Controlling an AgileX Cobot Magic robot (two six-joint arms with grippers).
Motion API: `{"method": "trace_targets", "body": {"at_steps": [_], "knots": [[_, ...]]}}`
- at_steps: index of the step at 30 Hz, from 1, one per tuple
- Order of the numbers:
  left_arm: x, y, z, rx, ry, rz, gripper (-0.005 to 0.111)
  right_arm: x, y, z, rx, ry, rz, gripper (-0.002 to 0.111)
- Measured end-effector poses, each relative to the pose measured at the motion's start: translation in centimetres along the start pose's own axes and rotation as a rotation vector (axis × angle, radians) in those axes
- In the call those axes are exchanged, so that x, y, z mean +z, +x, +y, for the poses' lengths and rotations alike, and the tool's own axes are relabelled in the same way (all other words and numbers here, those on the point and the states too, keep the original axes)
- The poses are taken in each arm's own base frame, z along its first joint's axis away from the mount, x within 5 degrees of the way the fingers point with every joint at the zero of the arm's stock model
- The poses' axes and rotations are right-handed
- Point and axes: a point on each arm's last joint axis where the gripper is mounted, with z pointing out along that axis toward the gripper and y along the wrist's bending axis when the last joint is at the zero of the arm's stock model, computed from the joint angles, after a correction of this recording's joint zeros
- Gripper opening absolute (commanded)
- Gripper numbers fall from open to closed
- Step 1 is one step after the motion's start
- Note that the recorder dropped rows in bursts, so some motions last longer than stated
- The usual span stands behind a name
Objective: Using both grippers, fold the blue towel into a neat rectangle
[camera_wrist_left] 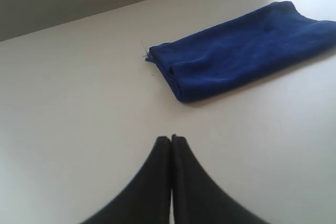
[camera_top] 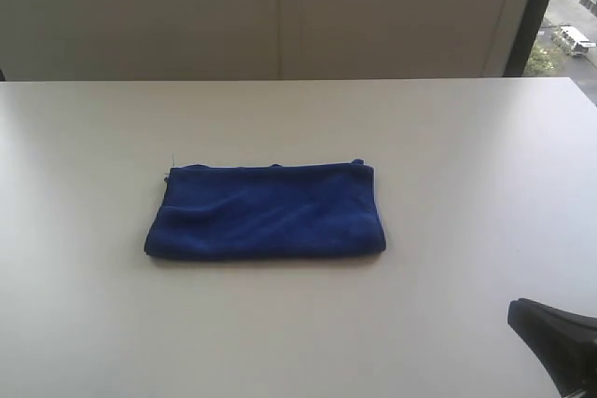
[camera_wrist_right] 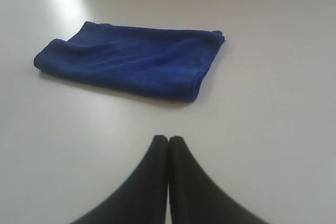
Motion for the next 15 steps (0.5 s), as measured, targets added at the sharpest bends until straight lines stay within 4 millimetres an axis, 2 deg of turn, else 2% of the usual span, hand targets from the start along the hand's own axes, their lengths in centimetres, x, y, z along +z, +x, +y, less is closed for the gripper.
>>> {"method": "trace_targets", "body": {"at_steps": [12, 15], "knots": [[0.00, 0.03, 0.04, 0.021, -0.004, 0.004, 0.000, 0.00, 0.00, 0.00, 0.000, 0.000, 0.000, 0.000], [-0.05, 0.57, 0.74, 0.263, -0.072, 0.073, 0.000, 0.00, 0.00, 0.00, 0.000, 0.000, 0.000, 0.000]]}}
